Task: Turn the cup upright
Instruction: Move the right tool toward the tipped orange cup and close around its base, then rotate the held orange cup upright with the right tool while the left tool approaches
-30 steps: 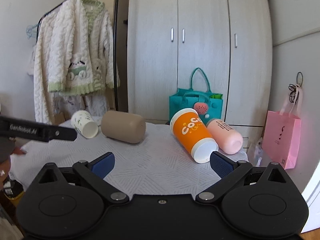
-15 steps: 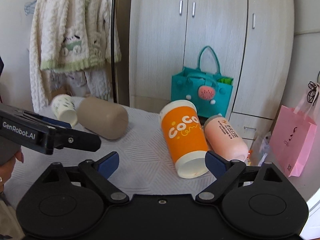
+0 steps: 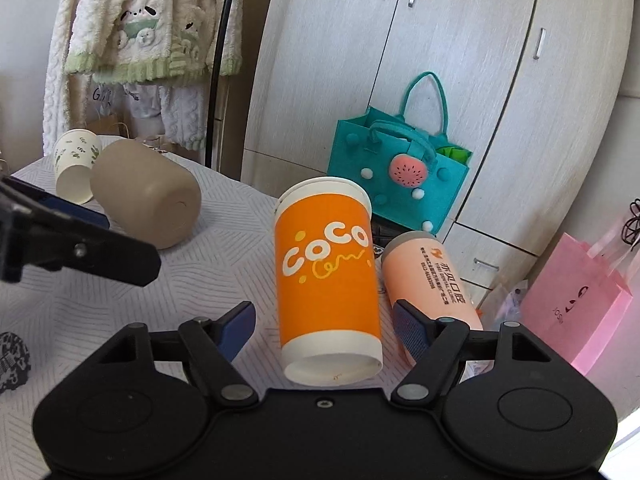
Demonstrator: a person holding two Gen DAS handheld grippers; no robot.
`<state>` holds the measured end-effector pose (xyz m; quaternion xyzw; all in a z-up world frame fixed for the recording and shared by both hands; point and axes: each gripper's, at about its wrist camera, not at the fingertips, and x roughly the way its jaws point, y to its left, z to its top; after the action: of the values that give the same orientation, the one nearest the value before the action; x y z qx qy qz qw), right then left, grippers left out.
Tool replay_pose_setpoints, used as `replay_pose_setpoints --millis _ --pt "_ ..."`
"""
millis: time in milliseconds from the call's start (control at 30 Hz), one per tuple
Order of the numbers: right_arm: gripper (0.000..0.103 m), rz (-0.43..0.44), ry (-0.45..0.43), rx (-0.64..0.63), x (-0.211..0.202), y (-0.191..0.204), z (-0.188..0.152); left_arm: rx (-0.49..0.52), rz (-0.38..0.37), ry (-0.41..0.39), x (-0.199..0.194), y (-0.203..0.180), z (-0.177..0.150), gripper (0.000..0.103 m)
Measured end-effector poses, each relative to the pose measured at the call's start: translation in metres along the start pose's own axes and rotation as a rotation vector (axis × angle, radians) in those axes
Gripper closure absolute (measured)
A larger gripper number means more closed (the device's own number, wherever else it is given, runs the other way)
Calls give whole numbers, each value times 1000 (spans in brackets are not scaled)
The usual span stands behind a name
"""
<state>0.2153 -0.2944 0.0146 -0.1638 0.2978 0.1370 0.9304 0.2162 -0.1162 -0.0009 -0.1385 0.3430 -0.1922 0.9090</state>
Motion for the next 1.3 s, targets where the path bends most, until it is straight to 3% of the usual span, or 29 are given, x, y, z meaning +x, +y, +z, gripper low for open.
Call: replay_pose_setpoints --millis 233,300,333,533,1300 --pt "27 2 -11 -10 11 3 2 13 3 13 3 1 0 0" --pt "31 -18 -2 -15 15 3 3 6 5 11 3 3 0 0" --pt "37 -33 7 -23 16 4 3 0 7 10 2 4 -1 0" --pt "37 -52 7 -25 12 12 4 -18 10 6 -4 10 -3 0" --pt "38 -47 -95 -27 -82 87 -16 -38 -15 -10 -72 31 -26 0"
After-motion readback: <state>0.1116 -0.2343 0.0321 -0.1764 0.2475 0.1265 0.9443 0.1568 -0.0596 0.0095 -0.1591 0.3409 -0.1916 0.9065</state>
